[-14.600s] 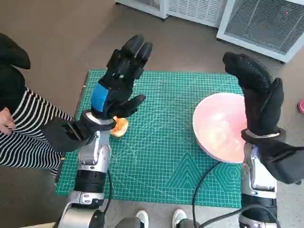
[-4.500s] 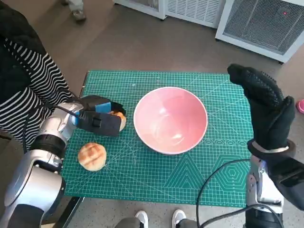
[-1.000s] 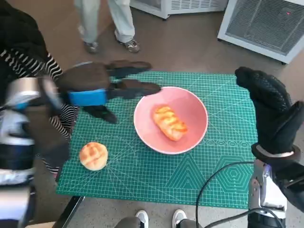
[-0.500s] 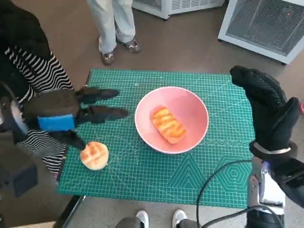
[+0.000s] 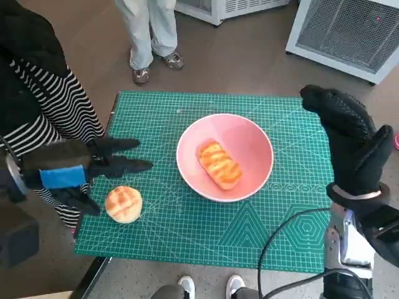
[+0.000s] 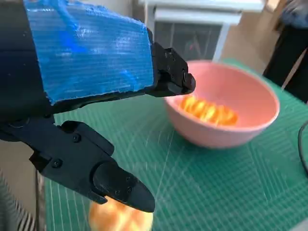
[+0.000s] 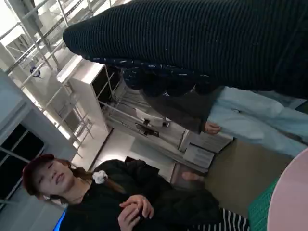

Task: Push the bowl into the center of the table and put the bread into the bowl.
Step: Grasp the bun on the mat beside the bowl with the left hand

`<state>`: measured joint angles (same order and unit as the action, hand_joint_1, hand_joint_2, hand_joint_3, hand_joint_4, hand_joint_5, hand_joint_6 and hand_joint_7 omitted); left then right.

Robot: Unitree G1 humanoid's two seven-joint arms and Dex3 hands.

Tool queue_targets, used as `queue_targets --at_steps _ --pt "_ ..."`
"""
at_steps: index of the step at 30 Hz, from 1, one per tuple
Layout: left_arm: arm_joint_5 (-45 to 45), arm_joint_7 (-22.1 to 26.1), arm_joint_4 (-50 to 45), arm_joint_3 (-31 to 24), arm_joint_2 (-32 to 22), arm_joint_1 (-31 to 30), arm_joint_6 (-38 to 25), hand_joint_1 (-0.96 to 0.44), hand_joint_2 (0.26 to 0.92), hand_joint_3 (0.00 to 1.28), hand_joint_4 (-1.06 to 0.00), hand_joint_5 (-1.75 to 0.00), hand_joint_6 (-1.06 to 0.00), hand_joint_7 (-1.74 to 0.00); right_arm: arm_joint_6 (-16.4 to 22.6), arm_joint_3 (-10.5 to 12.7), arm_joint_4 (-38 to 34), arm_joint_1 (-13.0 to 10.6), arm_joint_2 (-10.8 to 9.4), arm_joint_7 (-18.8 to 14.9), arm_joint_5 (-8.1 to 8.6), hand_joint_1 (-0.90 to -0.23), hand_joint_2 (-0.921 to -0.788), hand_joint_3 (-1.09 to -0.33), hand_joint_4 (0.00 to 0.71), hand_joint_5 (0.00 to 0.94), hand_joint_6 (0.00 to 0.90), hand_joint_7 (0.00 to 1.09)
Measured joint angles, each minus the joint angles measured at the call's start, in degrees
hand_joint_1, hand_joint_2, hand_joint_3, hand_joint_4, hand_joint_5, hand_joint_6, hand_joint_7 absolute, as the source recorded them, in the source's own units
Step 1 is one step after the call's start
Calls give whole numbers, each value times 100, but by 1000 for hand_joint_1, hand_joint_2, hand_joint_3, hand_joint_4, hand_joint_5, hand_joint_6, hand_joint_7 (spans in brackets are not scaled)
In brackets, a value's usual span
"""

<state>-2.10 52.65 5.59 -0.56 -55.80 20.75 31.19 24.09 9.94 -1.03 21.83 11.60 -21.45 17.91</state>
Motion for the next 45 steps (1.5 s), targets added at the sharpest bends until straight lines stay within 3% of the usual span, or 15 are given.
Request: queue_targets --at_steps 14,31,37,43,44,45 --pt "666 -236 479 385 302 -263 -182 -347 769 0 -205 -9 -348 -19 -9 43 2 -1 99 -38 33 -677 -921 -692 184 0 111 426" --pt "1812 -989 2172 1156 981 102 352 -290 748 0 -321 -23 -414 -28 -19 98 26 -4 190 -36 -13 -687 -921 -694 182 0 111 424" --pt "2052 -1241 2512 1338 1070 378 531 -183 776 19 -492 -24 -552 -39 -3 110 25 -5 214 -36 -18 -686 -921 -694 182 0 111 423" --pt "2368 -1516 2671 1469 1073 541 648 -86 846 82 -833 -77 -837 -109 1 110 28 -5 229 -36 -15 -687 -921 -694 182 0 111 423" --pt "2414 -1558 2671 1484 1073 553 657 -186 873 88 -916 -117 -771 -519 0 111 31 -5 234 -36 -15 -687 -921 -694 182 0 111 423" --pt "2453 -1600 2669 1499 1073 562 668 -221 882 96 -934 -152 -741 -673 -1 110 37 -5 239 -36 -15 -687 -921 -694 182 0 111 423"
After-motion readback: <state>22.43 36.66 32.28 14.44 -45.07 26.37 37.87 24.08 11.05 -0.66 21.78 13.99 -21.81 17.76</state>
